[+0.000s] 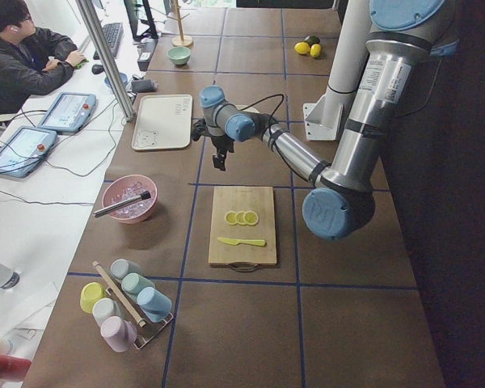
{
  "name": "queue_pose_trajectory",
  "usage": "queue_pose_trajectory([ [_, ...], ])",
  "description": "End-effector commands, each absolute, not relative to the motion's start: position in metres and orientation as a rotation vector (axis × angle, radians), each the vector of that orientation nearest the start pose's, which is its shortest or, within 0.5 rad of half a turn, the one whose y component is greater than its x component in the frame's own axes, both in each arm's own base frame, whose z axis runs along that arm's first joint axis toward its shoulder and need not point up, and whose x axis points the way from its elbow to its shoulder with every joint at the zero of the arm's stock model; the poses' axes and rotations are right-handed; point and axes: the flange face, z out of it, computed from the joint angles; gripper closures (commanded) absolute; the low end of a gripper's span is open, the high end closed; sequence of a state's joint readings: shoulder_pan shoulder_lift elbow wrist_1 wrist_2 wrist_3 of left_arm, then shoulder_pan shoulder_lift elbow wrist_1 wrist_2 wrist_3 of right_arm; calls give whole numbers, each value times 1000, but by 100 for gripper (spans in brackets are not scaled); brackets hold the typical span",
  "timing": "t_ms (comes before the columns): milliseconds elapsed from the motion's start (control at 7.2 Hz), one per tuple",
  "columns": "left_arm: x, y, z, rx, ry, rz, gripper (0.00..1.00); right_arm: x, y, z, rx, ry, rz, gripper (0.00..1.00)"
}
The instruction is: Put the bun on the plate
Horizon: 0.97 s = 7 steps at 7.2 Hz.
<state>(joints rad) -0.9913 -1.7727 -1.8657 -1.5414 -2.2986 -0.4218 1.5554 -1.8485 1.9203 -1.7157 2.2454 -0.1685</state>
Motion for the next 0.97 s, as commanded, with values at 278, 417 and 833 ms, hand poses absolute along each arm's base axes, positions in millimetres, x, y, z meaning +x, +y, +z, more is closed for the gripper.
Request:
queue_pose_trajectory([
  [278, -21, -428, 617, -3, 814, 75, 0, 65, -368, 630, -21, -679, -154, 0],
  [417, -45, -421, 638, -22, 811, 7, 0, 65, -367, 630, -22, -679, -154, 0],
  [833, -53, -415, 655, -55, 807, -40, 0, 65, -367, 628, -20, -679, -153, 0],
])
